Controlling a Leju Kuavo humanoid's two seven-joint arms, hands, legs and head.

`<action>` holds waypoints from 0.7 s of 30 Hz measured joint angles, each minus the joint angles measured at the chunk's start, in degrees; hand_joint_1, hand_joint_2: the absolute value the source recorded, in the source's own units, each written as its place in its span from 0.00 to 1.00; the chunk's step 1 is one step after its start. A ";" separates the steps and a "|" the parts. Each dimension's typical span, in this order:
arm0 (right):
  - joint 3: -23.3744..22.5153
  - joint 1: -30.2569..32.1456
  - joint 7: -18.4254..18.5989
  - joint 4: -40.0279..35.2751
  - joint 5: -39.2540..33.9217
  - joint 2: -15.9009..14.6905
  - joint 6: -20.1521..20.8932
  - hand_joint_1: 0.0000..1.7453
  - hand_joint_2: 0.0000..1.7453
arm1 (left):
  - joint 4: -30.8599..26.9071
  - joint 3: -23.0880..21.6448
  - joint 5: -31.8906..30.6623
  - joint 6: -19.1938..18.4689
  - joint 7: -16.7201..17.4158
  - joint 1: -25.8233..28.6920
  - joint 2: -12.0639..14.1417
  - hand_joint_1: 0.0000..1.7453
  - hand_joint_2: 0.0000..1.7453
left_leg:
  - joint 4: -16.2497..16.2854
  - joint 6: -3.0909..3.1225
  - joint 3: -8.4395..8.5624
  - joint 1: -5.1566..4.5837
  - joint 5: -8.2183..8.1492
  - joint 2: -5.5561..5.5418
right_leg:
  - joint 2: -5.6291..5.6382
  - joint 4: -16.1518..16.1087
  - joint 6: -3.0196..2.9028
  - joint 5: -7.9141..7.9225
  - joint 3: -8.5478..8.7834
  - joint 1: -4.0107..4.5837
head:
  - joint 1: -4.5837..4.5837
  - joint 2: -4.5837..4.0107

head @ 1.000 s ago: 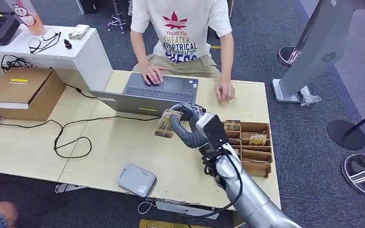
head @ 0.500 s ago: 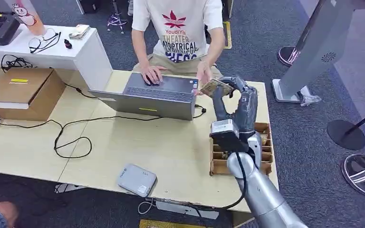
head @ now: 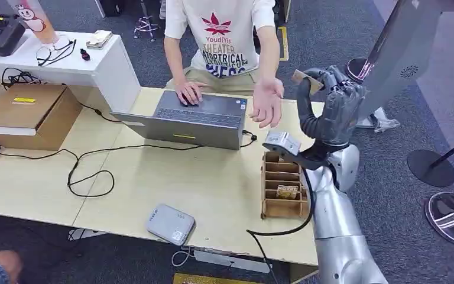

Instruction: Pass the card to the sensor for recognition and then transmit it.

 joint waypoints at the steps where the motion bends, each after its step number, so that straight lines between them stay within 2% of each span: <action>1: -0.93 0.26 -0.02 -0.28 1.39 0.22 -0.02 1.00 1.00 | 0.00 -0.02 0.00 -0.13 -0.15 0.00 0.00 0.00 0.00 | 0.00 0.00 0.00 0.00 0.00 0.00 | 0.00 0.00 0.00 0.00 0.00 0.00 | 0.00 0.00; 9: -4.08 3.83 0.00 -2.16 4.98 0.70 -0.02 1.00 1.00 | -0.07 -0.11 -0.85 -0.39 -0.70 0.00 0.07 0.00 0.00 | 0.00 0.02 -0.01 0.00 -0.02 0.01 | 0.00 -0.01 0.00 -0.01 -0.01 0.00 | 0.02 0.00; 21: -2.27 12.61 -0.11 -2.05 4.80 0.70 -0.02 1.00 1.00 | -0.11 -0.11 0.11 0.39 -1.40 0.17 0.28 0.00 0.00 | -0.01 0.01 -0.03 0.02 -0.03 0.00 | 0.00 -0.01 0.00 -0.01 -0.01 0.00 | 0.00 0.00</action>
